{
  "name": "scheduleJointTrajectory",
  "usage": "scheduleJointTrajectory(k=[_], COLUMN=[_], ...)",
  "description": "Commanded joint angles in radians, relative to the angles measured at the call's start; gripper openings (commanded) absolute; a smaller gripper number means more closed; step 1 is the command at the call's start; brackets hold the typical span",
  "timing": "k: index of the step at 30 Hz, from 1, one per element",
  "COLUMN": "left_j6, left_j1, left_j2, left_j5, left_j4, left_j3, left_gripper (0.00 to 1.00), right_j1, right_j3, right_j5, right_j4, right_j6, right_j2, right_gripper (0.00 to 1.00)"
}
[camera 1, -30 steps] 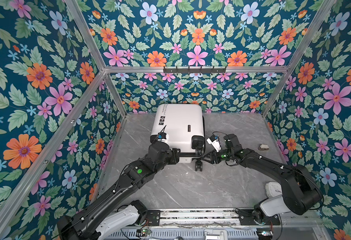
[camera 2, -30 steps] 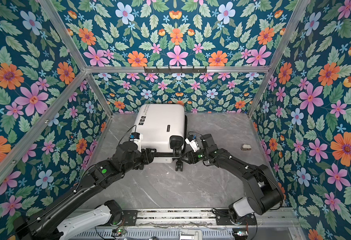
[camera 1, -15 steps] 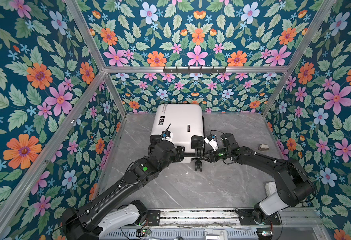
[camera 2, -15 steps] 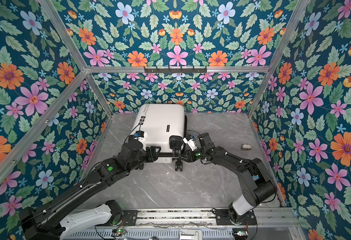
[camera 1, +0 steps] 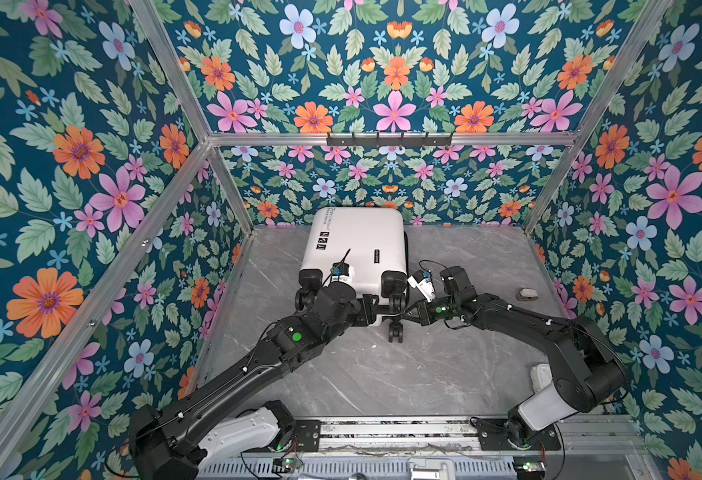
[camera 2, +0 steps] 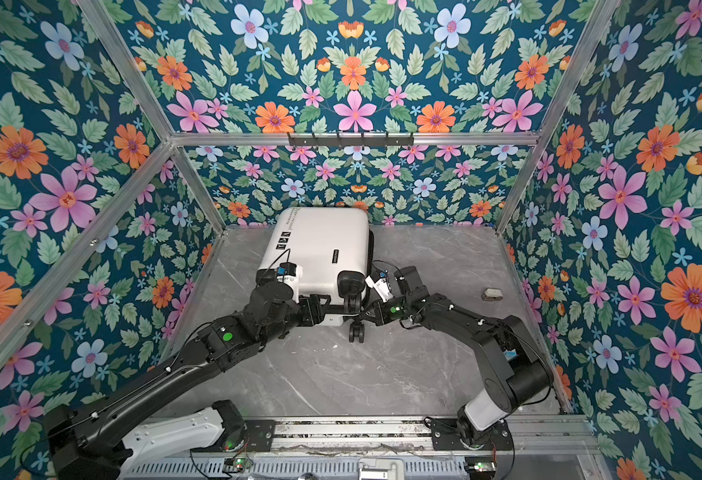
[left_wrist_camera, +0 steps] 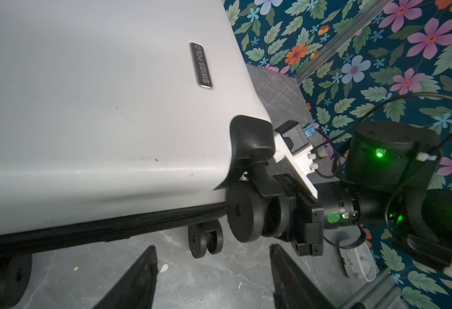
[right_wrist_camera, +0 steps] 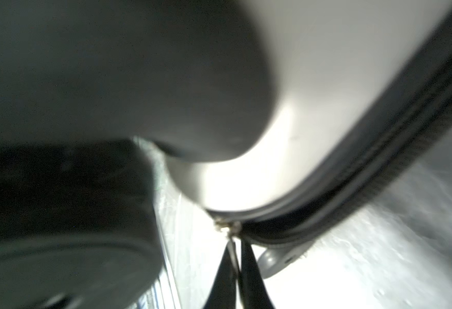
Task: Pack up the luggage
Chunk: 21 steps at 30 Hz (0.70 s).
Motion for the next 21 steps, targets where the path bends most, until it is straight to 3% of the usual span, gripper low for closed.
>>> scheduleJointTrajectory(k=[1, 8, 21], left_j6=[-0.007, -0.008, 0.039], left_j1=[-0.032, -0.123, -0.180], left_j2=[0.028, 0.146, 0.365], left_j5=[-0.031, -0.089, -0.187], left_j4=[0.035, 0.025, -0.049], left_j3=[0.018, 0.079, 0.190], left_gripper=[0.73, 0.90, 0.89], right_j1=[0.004, 0.033, 0.043], right_j3=[-0.010, -0.019, -0.022], right_j5=[0.003, 0.025, 0.035], right_j4=[0.042, 0.038, 0.070], right_j6=[0.015, 0.020, 0.052], right_j2=[-0.015, -0.025, -0.002], right_gripper=[0.02, 0.00, 0.00])
